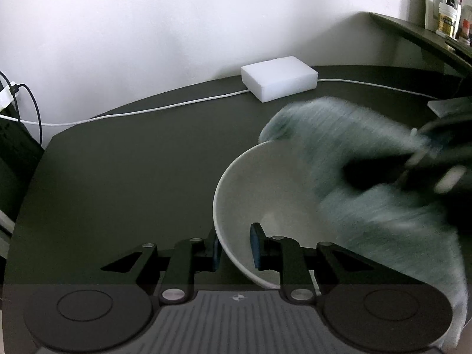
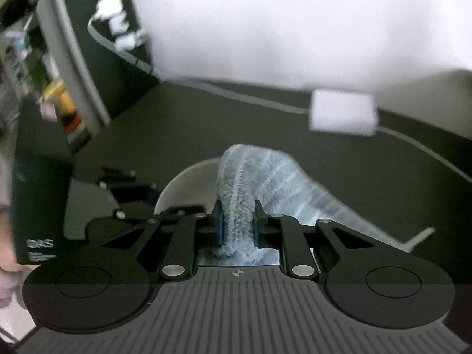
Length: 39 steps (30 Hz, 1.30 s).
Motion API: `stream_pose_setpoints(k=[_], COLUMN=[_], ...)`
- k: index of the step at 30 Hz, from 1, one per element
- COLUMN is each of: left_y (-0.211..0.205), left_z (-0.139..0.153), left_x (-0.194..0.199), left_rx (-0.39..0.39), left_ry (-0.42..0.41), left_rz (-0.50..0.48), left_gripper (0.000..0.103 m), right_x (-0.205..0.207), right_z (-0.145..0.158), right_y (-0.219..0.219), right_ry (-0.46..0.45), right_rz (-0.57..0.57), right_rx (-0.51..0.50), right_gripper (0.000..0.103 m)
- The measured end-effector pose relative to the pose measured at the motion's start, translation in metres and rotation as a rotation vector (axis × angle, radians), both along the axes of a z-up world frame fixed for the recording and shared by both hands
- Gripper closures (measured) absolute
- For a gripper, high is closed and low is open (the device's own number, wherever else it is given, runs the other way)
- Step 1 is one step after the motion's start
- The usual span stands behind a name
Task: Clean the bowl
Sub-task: 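Wipe the bowl's inner wall again with the towel in the right gripper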
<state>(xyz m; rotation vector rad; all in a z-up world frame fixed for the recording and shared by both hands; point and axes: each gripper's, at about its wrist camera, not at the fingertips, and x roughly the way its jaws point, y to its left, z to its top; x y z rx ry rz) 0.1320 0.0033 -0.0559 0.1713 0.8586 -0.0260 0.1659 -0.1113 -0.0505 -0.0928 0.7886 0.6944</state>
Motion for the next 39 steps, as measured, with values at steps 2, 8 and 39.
stream_pose_setpoints(k=[2,8,39], left_y=[0.001,0.002,0.007], left_z=[0.000,0.001,0.004], left_x=[-0.001,-0.001,-0.004], left_rx=[-0.006,-0.015,-0.076], left_ry=[0.000,0.001,0.017], left_rz=[-0.001,-0.006,-0.013], left_gripper=[0.083,0.082,0.078], right_x=[0.003,-0.017,-0.013], right_z=[-0.007,0.010,0.038], right_y=[0.008,-0.006,-0.029], right_ry=[-0.002,-0.131,-0.158], right_rz=[0.004,-0.047,-0.144], right_rx=[-0.031,-0.125,-0.023], right_gripper=[0.084,0.084,0.085])
